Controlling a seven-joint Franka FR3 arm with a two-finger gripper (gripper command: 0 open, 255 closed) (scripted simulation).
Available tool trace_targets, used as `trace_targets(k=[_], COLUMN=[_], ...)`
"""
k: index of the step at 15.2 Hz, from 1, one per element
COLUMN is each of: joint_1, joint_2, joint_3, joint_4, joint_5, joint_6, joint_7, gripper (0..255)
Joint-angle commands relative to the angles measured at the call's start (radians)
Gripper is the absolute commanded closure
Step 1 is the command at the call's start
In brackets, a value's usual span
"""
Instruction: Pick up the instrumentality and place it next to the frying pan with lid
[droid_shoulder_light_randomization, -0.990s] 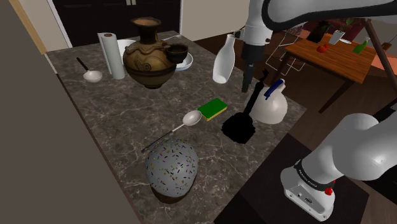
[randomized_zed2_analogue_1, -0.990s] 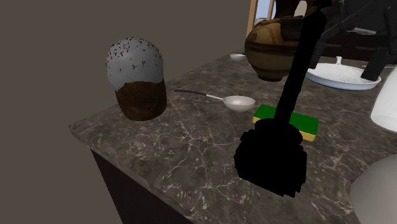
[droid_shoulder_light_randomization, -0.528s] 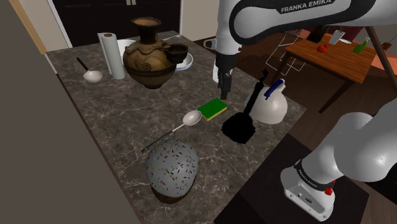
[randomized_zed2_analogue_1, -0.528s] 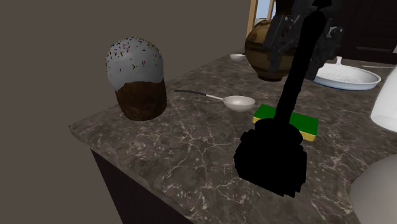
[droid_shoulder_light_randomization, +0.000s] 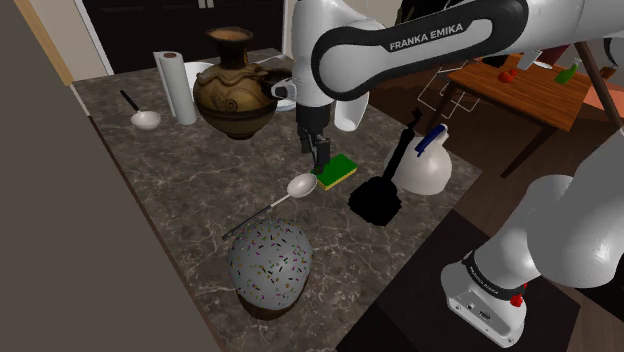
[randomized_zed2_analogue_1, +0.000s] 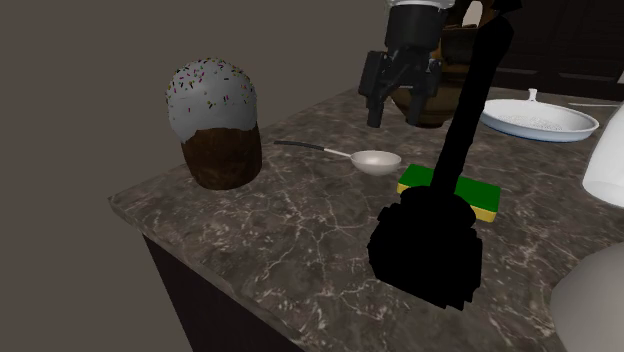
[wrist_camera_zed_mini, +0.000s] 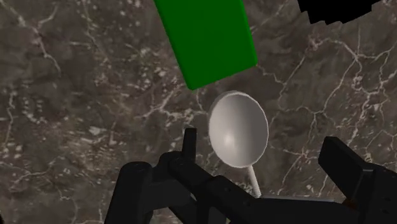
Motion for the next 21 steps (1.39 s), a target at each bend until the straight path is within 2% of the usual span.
trace_targets(k=[1, 8, 16, 21], joint_1=[0.021, 0.101, 0.109, 0.109], joint_2=[0.050, 0.191, 0.231, 0.231], joint_3=[0.021, 0.097, 0.099, 0.099], joint_4=[0.037, 0.141, 0.084, 0.084], joint_5=[-0.014, -0.076, -0.088, -0.088], joint_6=[0.021, 0.081, 0.178, 0.178], joint_7=[-0.042, -0.164, -0.164, -0.164], gripper=[0, 0, 0, 0])
